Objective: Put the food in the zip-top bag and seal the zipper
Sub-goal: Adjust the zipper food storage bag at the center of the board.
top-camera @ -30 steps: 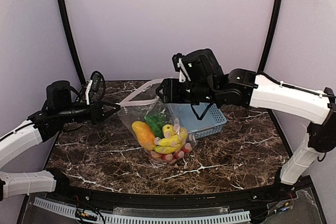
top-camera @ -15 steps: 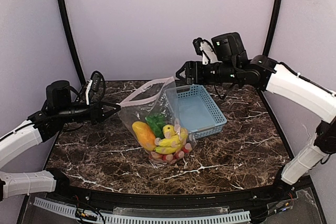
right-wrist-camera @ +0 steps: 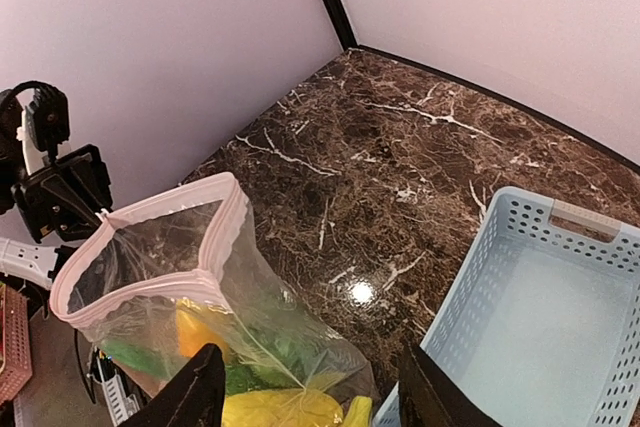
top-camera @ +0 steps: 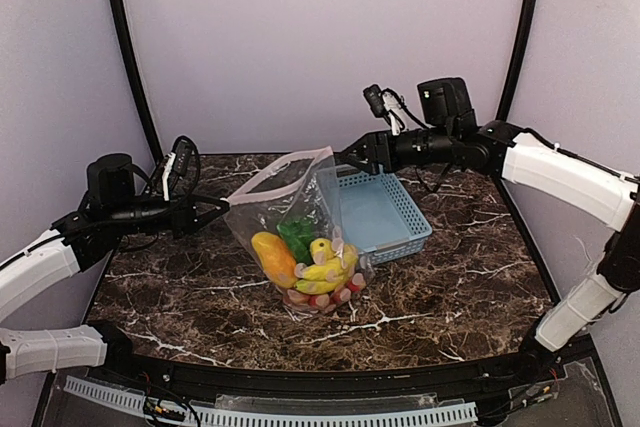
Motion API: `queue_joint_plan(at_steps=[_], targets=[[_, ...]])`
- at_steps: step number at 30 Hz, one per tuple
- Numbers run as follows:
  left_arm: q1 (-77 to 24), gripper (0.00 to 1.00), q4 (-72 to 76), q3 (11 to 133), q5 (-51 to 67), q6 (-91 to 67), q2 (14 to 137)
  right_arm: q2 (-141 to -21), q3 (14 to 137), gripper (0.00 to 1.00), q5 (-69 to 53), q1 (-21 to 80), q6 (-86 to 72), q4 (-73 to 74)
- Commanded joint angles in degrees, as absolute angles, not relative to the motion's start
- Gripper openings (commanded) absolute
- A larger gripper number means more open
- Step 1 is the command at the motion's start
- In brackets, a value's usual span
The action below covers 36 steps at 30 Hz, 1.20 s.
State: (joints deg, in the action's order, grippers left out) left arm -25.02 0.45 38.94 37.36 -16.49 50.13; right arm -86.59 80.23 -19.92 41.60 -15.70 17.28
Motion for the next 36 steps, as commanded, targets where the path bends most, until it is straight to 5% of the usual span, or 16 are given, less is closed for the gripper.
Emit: queue_joint_plan(at_steps=[1,12,17,21,36], targets=[[-25.0,0.01,-0.4,39.8,38.2,-15.7,49.3,-88.5,81.8,0.55,-29.0,41.1,-11.6,12.4],[-25.0,0.01,-3.0,40.9,38.2,-14.8,49.4,-94.8,85.7,0.49,-34.2,41.0,-9.2,11.6],[-25.0,0.01,-3.5,41.4,38.2,-14.6,49.7,-96.8,87.6,0.39,-38.5,40.9,-9.7,10.3],[-25.0,0.01,-6.4,42.9,36.1,-14.0,49.8,-94.4,85.5,0.01,-40.2,41.0,-11.6,6.4],[-24.7,0.01,-21.1,51.8,31.7,-11.1,45.8,-76.8,68.9,0.00,-33.3,43.6,-17.7,6.2]])
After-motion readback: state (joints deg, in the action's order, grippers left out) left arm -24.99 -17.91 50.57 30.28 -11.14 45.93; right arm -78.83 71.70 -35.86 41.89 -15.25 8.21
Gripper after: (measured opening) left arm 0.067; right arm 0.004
